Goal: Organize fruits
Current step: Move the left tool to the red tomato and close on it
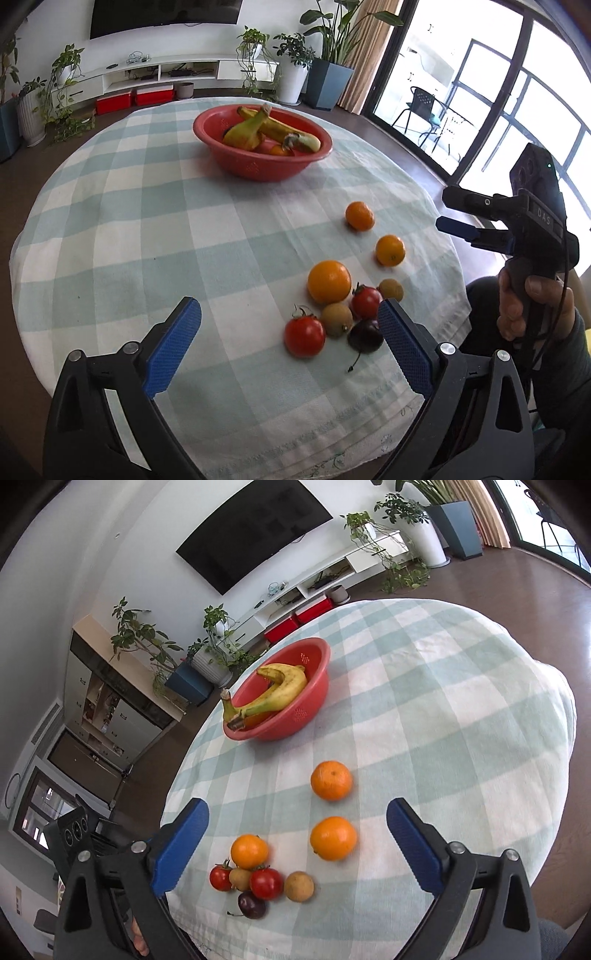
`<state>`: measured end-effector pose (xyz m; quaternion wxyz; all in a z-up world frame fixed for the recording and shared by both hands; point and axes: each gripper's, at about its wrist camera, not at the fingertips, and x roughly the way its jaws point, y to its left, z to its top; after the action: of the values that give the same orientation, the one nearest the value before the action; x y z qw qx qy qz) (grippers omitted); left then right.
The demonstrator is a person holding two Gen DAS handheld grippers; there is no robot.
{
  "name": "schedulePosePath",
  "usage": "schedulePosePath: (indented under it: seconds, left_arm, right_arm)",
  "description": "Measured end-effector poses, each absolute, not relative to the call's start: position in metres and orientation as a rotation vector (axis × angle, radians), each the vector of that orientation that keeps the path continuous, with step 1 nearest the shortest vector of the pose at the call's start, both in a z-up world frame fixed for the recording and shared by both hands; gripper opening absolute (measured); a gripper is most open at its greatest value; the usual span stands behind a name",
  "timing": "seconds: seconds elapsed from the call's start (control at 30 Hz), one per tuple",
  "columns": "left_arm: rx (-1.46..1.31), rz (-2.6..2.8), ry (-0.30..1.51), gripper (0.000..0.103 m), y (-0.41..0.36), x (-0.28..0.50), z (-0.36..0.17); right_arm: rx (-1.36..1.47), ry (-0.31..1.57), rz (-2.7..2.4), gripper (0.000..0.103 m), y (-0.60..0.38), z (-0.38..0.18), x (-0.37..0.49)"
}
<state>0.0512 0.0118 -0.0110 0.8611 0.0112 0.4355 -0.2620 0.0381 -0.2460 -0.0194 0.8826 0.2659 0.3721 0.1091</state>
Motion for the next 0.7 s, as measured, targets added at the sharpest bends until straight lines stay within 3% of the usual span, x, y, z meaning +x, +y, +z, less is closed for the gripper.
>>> schedulePosePath:
  seconds: [0.17,0.3,0.57,0.7]
  left_arm:
    - [0.190,-0.542,0.927,0.097,-0.011,0.033,-0.030]
    - [0.217,-0.564,0.930,0.096,-0.013,0.039,-0.031]
    - [0.295,-0.624,0.986,0.064,-0.017,0.049,-0.039]
    - [0.339,-0.637,1.003,0.064,-0.022,0.053,-0.043]
  right_arm:
    - [0.486,0.806,0.236,0.081,-0.232,-0.027,0.031]
    - [0.479,0.806,0.236,0.080,-0.232,-0.031,0.028]
    - [0.488,0.798,0.244,0.079,-0.234,-0.032,0.027]
    - [0.486,0.794,0.243,0.079,-0.233,-0.031,0.026]
